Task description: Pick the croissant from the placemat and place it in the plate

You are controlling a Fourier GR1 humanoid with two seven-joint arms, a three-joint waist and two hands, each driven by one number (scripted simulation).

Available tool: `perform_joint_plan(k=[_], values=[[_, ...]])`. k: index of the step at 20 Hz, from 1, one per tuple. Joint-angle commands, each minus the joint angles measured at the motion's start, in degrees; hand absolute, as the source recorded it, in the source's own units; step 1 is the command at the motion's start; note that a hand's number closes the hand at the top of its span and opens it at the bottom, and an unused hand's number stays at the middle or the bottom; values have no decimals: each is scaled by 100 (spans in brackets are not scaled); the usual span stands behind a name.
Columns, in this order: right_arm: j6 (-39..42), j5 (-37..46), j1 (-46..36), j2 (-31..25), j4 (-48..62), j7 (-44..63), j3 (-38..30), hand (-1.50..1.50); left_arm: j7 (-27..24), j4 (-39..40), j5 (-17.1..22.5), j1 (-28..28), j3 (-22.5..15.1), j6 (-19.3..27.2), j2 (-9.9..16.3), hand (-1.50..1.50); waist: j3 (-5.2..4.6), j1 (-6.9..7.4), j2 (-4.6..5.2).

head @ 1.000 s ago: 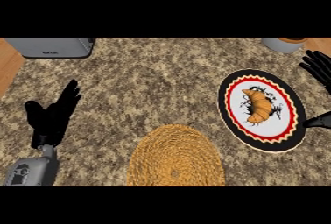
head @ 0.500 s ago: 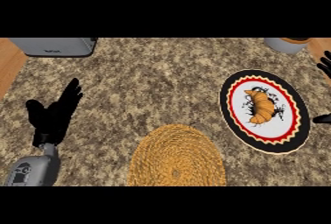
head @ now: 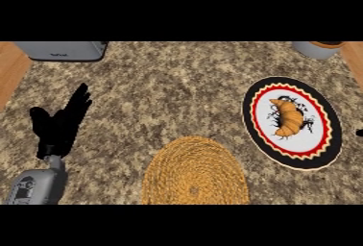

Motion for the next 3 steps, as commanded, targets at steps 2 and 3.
perform_joint_plan(k=[2,3], values=[[660,179,-90,-74,342,-883,154,-150,-115,12,81,191,108,-158,108,0,-3,16,-8],[771,163,-271,-250,653,-825,96,-150,-78,69,12,-32,51,-79,47,0,5,59,23]])
